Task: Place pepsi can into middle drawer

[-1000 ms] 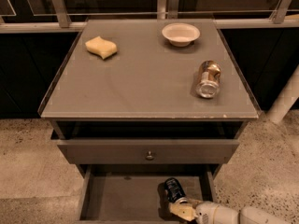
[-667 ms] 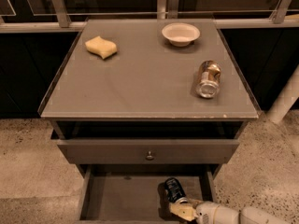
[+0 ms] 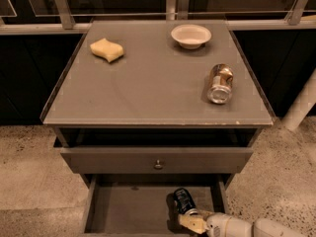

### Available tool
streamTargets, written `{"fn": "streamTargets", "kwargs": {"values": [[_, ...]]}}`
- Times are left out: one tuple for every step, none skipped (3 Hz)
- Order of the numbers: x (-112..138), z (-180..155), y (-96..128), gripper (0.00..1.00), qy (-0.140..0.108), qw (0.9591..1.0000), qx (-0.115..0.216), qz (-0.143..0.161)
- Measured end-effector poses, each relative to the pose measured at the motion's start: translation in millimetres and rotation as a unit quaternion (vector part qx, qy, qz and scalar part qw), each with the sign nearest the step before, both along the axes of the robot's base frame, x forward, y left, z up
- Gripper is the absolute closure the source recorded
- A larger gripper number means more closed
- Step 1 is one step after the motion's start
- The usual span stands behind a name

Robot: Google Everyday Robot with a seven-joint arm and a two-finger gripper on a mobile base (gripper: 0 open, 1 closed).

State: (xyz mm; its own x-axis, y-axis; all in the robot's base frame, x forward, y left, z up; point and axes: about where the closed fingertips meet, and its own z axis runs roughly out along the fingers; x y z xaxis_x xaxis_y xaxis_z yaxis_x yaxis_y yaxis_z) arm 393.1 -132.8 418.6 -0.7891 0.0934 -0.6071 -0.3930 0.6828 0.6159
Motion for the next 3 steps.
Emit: {"fn": "streamTargets", "kwargs": {"values": [[0.0,0.0,0.0,0.11,0.000,1.0000,0.000,0.000],[0.0,0.0,0.1,0.00,0.000,1.0000,0.000,0.000],[0.0,0.0,0.1,0.00,0.000,1.0000,0.000,0.000]]}}
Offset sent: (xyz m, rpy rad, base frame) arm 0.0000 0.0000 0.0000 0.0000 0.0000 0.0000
